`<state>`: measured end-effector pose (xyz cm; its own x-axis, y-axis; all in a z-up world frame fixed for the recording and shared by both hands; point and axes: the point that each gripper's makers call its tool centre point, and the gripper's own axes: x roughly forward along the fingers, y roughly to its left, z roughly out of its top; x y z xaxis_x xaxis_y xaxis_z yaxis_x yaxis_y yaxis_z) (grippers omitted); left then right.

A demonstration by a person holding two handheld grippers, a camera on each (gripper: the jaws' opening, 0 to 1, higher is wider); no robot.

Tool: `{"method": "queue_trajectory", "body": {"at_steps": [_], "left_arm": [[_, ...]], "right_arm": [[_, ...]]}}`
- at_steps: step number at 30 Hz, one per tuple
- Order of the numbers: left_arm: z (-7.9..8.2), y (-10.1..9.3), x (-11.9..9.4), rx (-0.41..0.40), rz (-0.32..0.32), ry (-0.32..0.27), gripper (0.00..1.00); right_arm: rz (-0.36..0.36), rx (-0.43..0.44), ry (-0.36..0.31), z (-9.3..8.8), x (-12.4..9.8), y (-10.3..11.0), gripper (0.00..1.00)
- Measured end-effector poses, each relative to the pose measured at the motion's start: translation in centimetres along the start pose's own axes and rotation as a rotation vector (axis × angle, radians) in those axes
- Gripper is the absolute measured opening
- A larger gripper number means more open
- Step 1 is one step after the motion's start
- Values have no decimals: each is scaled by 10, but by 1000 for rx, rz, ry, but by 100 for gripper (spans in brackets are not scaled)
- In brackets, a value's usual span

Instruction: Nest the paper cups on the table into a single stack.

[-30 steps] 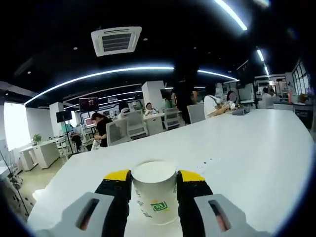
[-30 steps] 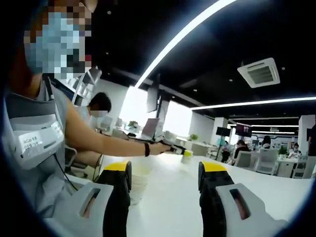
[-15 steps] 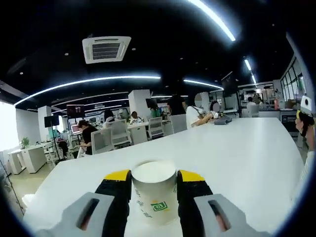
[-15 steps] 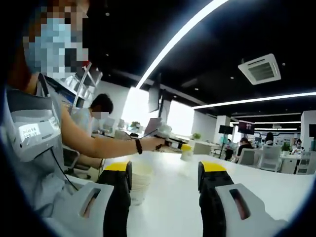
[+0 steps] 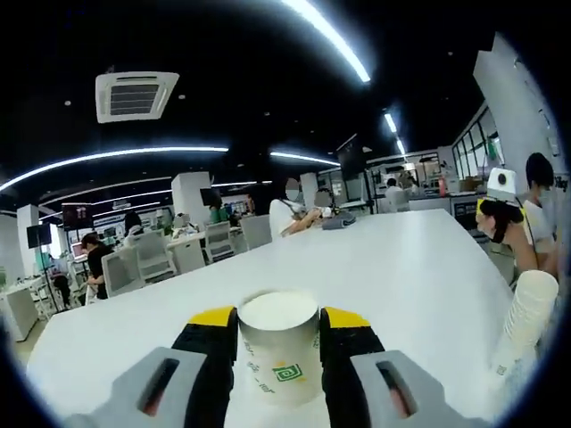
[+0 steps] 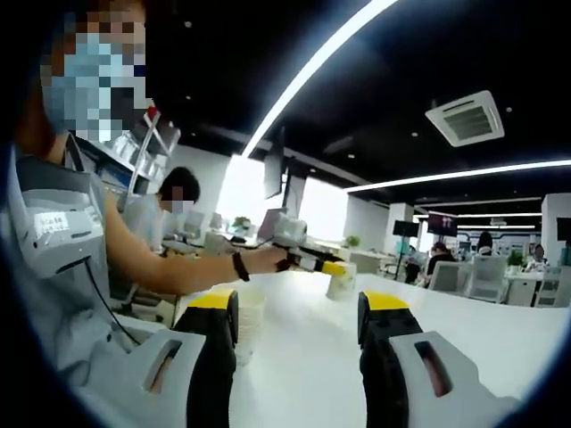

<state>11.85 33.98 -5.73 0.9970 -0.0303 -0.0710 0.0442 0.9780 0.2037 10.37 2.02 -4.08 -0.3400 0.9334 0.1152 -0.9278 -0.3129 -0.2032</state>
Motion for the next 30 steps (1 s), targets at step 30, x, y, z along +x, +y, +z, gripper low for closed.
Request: {"method": "queue_trajectory", "body": {"at_steps": [30], "left_arm": [[-19, -73, 16, -51, -260, -39, 39]], "right_arm": [[196, -44, 58, 11, 66, -64, 58]]}}
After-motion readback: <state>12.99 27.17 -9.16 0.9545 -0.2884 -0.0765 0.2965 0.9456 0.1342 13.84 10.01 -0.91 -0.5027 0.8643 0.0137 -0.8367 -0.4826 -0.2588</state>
